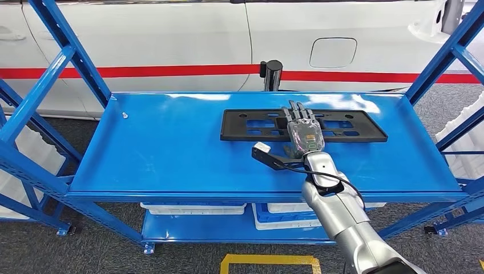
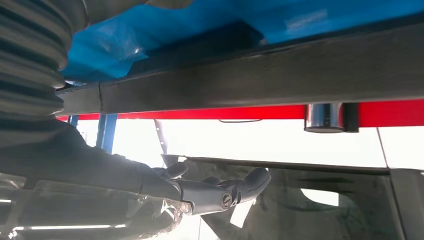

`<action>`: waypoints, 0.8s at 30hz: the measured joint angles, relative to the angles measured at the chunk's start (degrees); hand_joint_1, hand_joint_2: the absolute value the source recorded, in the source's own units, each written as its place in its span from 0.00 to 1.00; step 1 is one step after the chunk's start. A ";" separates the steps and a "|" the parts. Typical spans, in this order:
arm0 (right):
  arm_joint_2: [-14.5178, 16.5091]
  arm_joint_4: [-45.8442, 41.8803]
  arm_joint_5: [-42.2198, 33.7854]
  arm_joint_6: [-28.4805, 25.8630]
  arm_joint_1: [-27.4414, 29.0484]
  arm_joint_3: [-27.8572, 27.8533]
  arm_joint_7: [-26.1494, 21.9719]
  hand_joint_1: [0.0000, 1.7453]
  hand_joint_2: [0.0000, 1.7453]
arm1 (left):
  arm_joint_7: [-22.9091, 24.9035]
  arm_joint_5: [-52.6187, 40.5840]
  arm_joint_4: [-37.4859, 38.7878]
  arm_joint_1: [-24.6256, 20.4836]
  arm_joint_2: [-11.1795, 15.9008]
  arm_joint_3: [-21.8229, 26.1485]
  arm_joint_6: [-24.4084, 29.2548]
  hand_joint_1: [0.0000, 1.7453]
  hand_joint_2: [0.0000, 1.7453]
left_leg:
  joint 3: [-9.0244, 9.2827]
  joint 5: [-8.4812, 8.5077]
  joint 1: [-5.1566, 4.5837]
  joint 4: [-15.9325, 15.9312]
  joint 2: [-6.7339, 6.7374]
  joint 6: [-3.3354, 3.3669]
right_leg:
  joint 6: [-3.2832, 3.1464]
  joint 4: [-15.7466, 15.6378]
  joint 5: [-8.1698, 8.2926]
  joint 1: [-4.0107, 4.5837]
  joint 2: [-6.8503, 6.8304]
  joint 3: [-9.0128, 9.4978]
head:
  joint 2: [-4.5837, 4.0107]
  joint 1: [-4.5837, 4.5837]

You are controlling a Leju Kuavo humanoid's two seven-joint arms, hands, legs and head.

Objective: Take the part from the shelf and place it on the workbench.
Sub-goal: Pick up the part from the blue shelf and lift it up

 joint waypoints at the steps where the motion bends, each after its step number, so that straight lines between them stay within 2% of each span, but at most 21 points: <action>1: 0.07 0.15 0.17 -0.17 0.00 -0.33 0.04 0.28 1.00 | -0.08 0.00 0.00 0.02 0.03 0.00 0.00 0.00 0.00 | 0.03 0.00 0.00 0.00 0.00 0.00 | 0.00 0.00 0.00 0.00 0.00 0.02 | 0.00 0.00; 3: 0.15 0.34 0.42 -0.38 0.02 -1.02 -0.10 0.78 1.00 | -0.33 0.00 0.00 0.08 0.14 0.02 -0.02 0.00 0.00 | 0.04 0.00 0.00 0.00 0.00 0.00 | 0.00 0.00 0.00 0.00 0.00 0.04 | 0.00 0.00; 4: 0.19 0.43 0.55 -0.43 0.03 -1.33 -0.38 0.99 1.00 | -0.52 0.00 0.00 0.11 0.23 0.04 -0.04 0.00 0.00 | 0.04 0.00 0.00 0.00 0.00 0.00 | 0.00 0.00 0.00 0.00 0.00 0.05 | 0.00 0.00; 8: 0.48 1.04 1.02 -0.46 0.07 -1.99 -2.03 1.00 1.00 | -2.02 -0.24 0.00 0.16 0.63 0.22 -0.10 0.00 0.00 | 0.02 0.00 0.00 0.00 0.01 0.00 | 0.00 0.00 0.00 0.00 0.01 0.03 | 0.00 0.00; 15: 1.50 1.06 1.31 -0.96 0.85 -2.40 -3.15 1.00 1.00 | -7.44 -1.57 -0.02 0.26 0.86 0.95 1.43 0.00 0.00 | 0.01 0.01 0.01 0.00 -0.01 0.00 | 0.00 0.01 0.00 0.01 0.00 -0.04 | 0.00 0.00; 24: 0.70 -8.41 0.87 -2.04 7.01 -3.43 -5.59 1.00 1.00 | -15.15 -2.27 -0.05 0.02 0.80 1.38 4.22 0.00 0.00 | -0.16 0.00 -0.02 0.00 -0.01 0.00 | 0.00 0.00 -0.01 -0.01 0.00 -0.20 | 0.00 0.01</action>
